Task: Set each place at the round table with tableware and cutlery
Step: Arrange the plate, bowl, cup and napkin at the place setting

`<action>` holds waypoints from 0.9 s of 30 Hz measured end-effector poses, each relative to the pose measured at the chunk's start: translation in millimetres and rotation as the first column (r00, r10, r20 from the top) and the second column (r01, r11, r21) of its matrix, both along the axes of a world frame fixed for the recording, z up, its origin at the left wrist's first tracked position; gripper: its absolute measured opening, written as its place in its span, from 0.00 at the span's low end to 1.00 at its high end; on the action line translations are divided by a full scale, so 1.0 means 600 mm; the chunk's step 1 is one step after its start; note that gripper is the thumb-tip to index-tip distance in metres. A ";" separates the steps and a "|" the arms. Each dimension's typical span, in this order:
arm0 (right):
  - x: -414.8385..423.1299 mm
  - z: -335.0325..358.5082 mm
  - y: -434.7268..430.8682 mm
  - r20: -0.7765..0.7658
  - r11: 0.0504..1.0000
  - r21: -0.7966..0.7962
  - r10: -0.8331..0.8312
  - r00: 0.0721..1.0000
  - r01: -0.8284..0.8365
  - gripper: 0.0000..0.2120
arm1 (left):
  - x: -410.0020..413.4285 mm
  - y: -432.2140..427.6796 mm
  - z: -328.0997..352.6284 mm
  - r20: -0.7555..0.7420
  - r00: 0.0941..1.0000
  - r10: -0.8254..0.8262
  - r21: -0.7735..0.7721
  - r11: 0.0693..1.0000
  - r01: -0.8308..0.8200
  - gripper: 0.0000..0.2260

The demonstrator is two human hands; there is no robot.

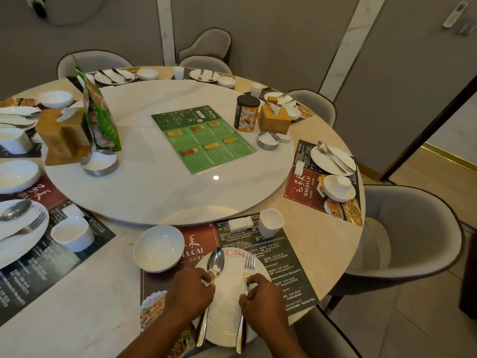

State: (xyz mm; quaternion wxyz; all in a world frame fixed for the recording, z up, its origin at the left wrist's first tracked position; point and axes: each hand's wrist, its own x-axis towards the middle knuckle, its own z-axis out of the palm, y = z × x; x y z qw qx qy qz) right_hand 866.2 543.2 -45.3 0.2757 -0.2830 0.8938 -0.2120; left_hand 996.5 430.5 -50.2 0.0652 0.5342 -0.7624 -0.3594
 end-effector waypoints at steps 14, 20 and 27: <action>-0.027 0.023 0.037 -0.125 0.995 -0.088 0.039 0.991 -0.050 0.15 | 0.027 0.004 0.001 -0.081 0.989 0.125 -0.074 0.989 -0.131 0.09; -0.050 0.024 0.081 -0.130 0.998 -0.035 0.039 0.991 -0.044 0.12 | 0.054 0.014 -0.012 -0.059 0.977 0.207 -0.062 0.976 -0.210 0.09; -0.069 0.015 0.067 -0.117 0.990 -0.018 0.134 0.984 -0.137 0.12 | 0.053 0.027 -0.004 -0.075 0.965 0.250 -0.028 0.967 -0.253 0.03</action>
